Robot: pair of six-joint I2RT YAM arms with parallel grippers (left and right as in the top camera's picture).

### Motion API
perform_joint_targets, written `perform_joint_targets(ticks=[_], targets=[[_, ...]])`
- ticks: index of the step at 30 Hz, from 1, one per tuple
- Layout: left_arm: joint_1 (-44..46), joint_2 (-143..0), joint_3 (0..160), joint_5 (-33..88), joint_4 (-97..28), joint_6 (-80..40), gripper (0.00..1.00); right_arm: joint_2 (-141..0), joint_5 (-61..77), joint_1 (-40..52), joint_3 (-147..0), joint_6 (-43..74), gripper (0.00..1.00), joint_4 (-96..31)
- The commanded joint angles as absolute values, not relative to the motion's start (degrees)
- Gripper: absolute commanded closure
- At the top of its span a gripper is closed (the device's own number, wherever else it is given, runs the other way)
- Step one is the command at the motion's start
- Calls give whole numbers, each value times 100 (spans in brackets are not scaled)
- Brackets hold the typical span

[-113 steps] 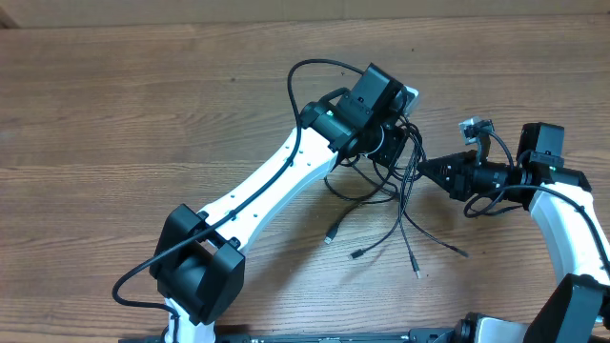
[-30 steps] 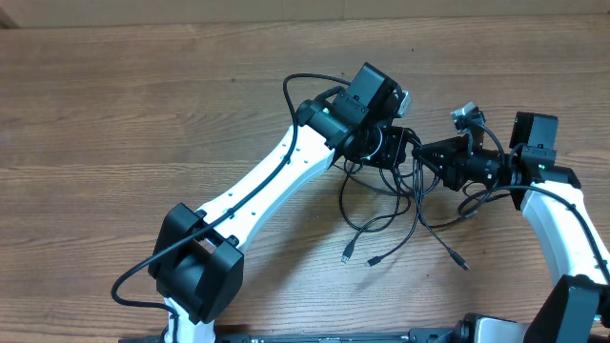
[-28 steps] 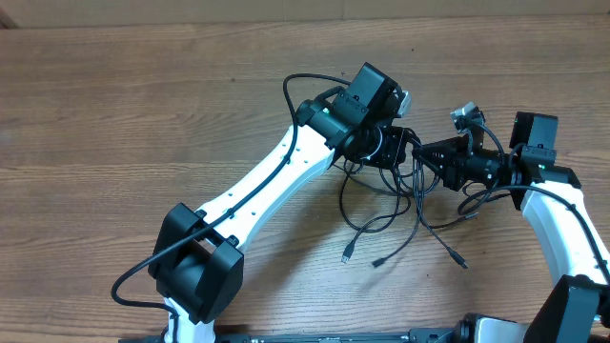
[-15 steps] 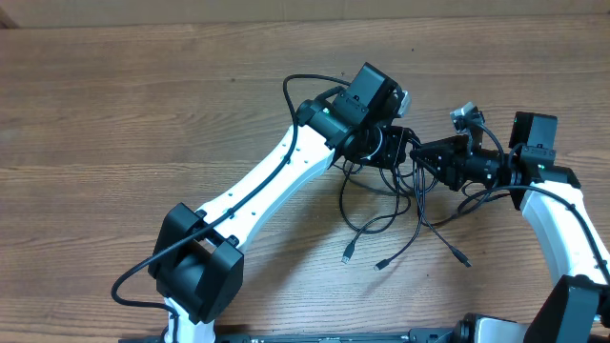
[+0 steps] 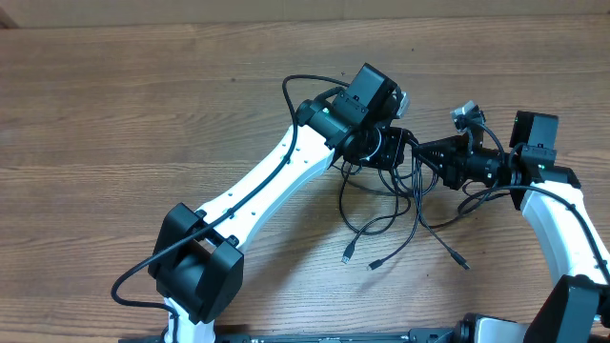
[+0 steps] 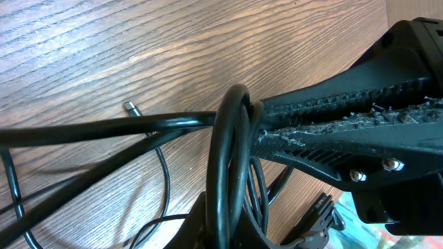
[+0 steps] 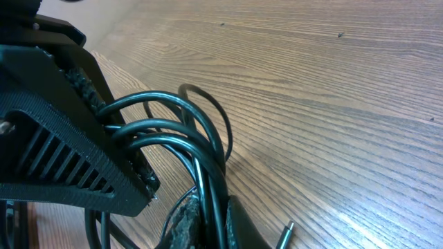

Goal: Untangle cables

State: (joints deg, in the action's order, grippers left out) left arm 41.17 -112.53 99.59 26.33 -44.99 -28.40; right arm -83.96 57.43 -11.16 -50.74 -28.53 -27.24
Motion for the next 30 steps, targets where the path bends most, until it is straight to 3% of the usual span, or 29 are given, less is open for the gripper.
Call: perform_joint_targets(ticks=[1,11,22,30], targets=[[4147,-11260,9966,2637,-4460,-2902,96,-8403,5894,-1087,-5148,-2860,96,-2705],[4132,-11260,9966,2062,-4440,-3055,96,-8403,5896,-1087,-5148,-2860,96,-2801],[4093,-11260,9966,558,-4440,-4263,96,-8403,5894,-1087,-5148,-2864,96,-3103],[3935,-11260,9966,379,-4434,-4292,96,-8403,5894,-1087,-5148,-2867,96,-3238]])
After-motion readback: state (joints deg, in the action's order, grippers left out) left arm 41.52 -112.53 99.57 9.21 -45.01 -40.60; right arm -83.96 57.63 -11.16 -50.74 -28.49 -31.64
